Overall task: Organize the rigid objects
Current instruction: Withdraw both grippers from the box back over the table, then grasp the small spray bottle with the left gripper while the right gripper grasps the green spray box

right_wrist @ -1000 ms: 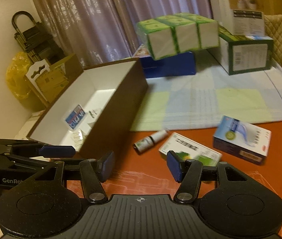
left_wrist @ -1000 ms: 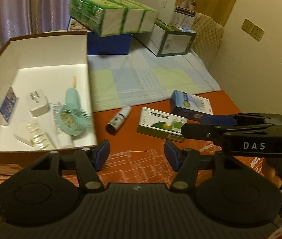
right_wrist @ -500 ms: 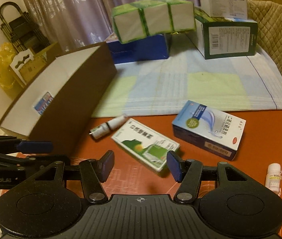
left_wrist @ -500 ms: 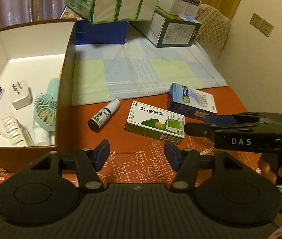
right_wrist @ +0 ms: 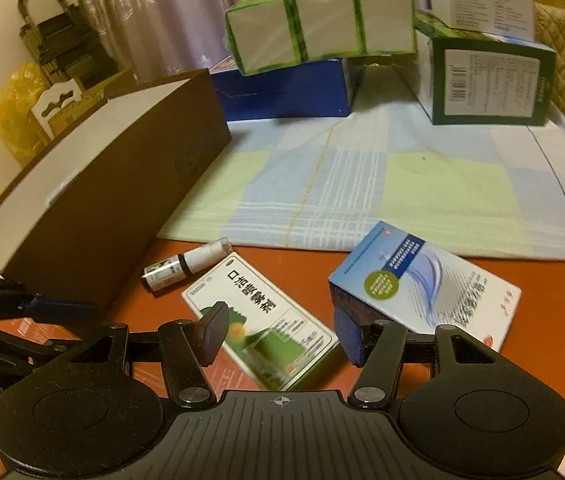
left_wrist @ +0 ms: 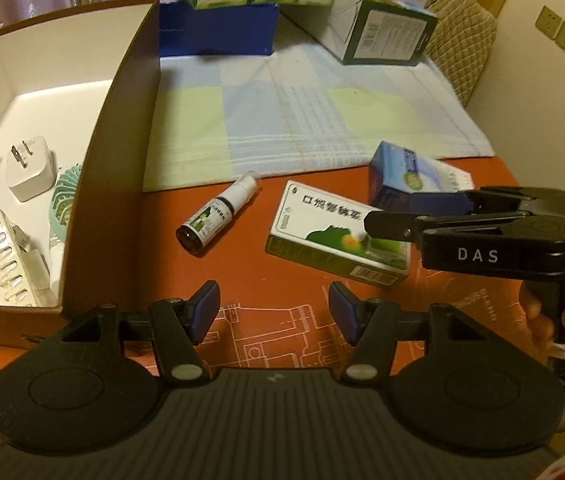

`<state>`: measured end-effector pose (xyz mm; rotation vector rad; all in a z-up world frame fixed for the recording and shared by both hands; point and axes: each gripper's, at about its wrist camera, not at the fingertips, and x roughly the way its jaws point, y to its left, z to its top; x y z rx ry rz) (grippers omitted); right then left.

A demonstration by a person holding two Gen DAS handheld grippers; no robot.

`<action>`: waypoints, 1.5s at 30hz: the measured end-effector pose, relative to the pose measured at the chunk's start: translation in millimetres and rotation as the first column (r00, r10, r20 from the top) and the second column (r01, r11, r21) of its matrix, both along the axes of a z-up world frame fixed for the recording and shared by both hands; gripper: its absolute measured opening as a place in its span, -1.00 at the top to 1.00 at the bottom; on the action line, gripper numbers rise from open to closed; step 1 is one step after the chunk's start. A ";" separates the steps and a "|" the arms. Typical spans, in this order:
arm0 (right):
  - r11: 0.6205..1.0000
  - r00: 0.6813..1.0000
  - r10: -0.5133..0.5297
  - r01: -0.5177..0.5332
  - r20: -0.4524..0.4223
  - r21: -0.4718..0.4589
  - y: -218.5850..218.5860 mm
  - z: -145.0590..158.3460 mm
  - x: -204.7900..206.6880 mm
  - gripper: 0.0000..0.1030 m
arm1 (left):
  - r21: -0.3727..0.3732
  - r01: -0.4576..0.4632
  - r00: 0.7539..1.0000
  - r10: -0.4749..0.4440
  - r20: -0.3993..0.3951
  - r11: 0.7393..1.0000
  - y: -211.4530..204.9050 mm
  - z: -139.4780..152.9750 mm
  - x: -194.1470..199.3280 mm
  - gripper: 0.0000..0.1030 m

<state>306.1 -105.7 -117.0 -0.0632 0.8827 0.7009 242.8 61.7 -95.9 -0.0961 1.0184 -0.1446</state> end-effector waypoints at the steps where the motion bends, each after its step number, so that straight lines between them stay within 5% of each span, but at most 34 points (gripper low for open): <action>1: 1.000 1.000 0.014 -0.014 0.005 -0.010 1.5 -2.7 1.5 -0.09 | 0.006 -0.001 1.000 0.001 -0.007 1.000 -0.5 -2.8 1.5 -0.10; 10: 0.994 0.993 0.110 -0.111 -0.036 -0.025 2.6 -11.0 -2.1 -0.11 | 0.037 0.018 0.999 -0.017 -0.032 0.999 -1.1 -11.1 5.6 -0.10; 18: 0.984 0.990 0.139 -0.141 -0.024 -0.111 25.1 -16.3 -1.0 -0.33 | 0.049 0.043 0.998 -0.041 -0.049 0.998 -2.5 -14.1 12.6 -0.02; 24: 0.971 0.983 0.180 -0.172 0.036 -0.163 32.7 -22.8 -5.0 -0.31 | 0.093 0.099 0.994 -0.095 -0.047 0.991 -7.6 -15.4 18.7 -0.03; 27: 0.972 0.983 0.180 -0.171 0.045 -0.161 31.3 -23.5 -6.4 -0.09 | 0.131 0.117 0.993 -0.114 -0.033 0.984 -10.4 -15.2 23.0 -0.03; 38: 0.989 0.999 0.001 0.006 0.049 -0.149 16.0 -21.2 -9.4 -0.05 | 0.348 0.165 0.982 -0.185 0.026 0.923 -29.2 -25.8 40.5 -0.04; 45: 0.989 0.998 -0.062 0.066 0.031 -0.129 14.5 -21.6 -5.9 -0.05 | 0.380 0.163 0.983 -0.184 0.020 0.910 -31.8 -39.0 53.6 -0.04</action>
